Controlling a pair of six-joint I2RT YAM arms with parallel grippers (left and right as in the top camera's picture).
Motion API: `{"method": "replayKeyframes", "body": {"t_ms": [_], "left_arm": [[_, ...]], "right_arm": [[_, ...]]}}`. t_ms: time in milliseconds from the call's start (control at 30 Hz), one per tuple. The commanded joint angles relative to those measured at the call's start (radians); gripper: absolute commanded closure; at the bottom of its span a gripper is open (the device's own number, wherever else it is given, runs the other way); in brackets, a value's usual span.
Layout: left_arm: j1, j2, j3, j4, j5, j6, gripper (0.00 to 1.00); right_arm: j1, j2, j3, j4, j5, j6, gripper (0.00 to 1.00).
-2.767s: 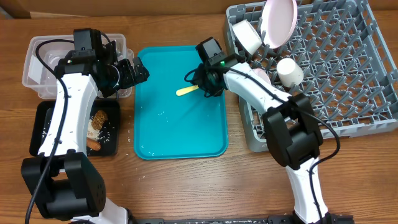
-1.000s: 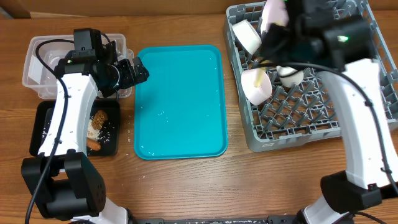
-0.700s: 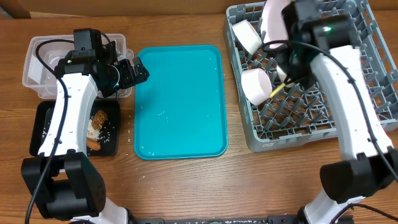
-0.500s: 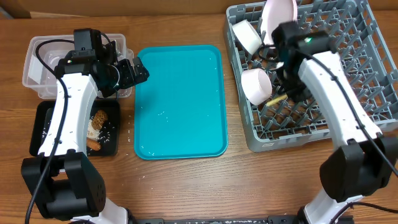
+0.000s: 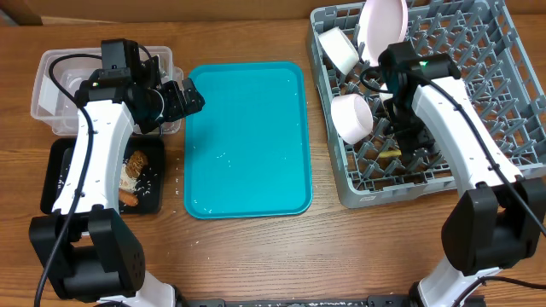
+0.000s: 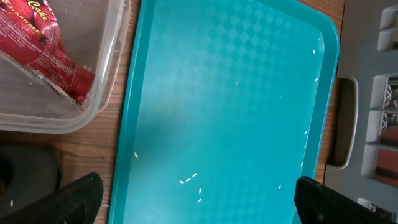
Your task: Sort waste into correct bins and load items into the dishwasher
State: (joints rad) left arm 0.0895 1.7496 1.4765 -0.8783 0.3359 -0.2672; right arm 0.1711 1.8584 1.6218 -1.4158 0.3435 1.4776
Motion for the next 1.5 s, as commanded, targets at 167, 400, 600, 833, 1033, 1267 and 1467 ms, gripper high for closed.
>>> {"method": "replayKeyframes", "body": {"t_ms": [167, 400, 600, 833, 1033, 1267, 1467], "left_arm": [[0.002, -0.02, -0.004, 0.0, -0.006, -0.006, 0.0], [0.002, -0.02, -0.004, 0.0, -0.006, -0.006, 0.0], [0.002, -0.02, -0.004, 0.0, -0.006, -0.006, 0.0], [0.002, -0.02, -0.004, 0.0, -0.006, -0.006, 0.0], [0.002, -0.02, -0.004, 0.0, -0.006, -0.006, 0.0], [0.002, -0.02, -0.004, 0.0, -0.006, -0.006, 0.0], [0.002, -0.02, -0.004, 0.0, -0.006, -0.006, 0.0]], "right_arm": [[-0.009, -0.204, 0.208, -0.063, 0.008, -0.359, 0.04], [-0.009, -0.407, 0.421, -0.232, -0.245, -0.906, 0.0], [-0.009, -0.579, 0.45, -0.278, -0.227, -0.925, 0.0], [-0.009, -0.796, 0.433, -0.278, -0.071, -1.071, 0.0], [-0.011, -0.934, 0.288, -0.253, 0.023, -1.052, 0.0], [-0.089, -1.205, -0.269, 0.289, 0.067, -1.075, 0.0], [-0.163, -1.449, -0.762, 0.734, -0.098, -1.094, 0.0]]}}
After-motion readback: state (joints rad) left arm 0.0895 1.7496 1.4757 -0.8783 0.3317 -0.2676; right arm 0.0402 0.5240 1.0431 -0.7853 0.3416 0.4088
